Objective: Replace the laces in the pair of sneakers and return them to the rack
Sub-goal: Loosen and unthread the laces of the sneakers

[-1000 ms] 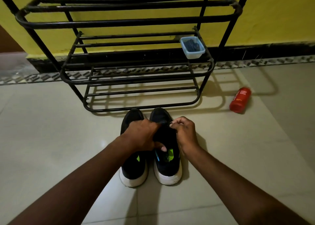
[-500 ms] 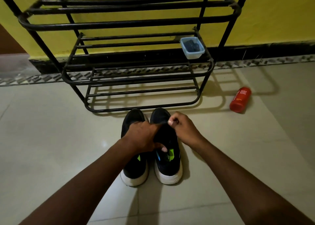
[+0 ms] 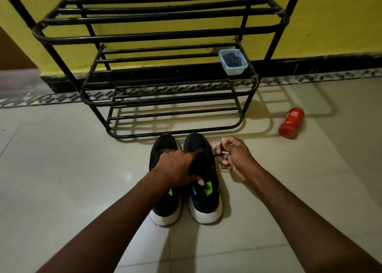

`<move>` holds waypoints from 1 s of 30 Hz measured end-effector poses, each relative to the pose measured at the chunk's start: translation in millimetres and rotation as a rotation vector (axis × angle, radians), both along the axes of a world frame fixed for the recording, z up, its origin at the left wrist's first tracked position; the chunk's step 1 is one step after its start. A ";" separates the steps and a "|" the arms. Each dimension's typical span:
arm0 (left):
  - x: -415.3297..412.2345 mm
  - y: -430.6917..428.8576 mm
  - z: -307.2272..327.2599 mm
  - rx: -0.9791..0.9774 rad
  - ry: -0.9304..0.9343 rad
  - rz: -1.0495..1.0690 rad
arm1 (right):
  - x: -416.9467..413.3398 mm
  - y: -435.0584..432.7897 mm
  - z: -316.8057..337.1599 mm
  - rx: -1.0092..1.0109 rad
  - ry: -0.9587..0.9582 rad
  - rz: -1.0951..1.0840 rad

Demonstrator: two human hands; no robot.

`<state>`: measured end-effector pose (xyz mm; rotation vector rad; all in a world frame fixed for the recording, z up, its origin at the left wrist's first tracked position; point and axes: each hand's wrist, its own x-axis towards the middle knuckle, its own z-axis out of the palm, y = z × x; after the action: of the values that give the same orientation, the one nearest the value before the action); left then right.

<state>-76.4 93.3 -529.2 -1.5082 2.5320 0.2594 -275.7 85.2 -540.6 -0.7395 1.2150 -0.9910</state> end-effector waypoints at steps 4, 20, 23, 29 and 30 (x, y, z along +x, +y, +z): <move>-1.2 1.0 0.7 0.000 0.003 0.001 | -7.9 6.2 -1.1 -0.304 0.667 0.333; -3.6 3.4 7.6 0.048 -0.009 0.032 | -21.0 -0.5 12.7 -0.311 0.186 -0.195; -3.6 4.0 8.8 0.055 -0.007 0.030 | -31.5 7.1 -0.9 -0.578 0.910 0.282; -3.3 3.8 6.4 0.056 -0.019 0.025 | -20.2 8.7 -2.7 -0.633 0.928 0.181; -3.0 4.0 6.4 0.060 -0.015 0.025 | -16.6 9.1 3.9 -0.563 0.782 0.038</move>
<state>-79.3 97.3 -522.8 -1.5140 2.4721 0.3232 -292.3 94.3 -536.6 -1.6973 1.5795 -1.0562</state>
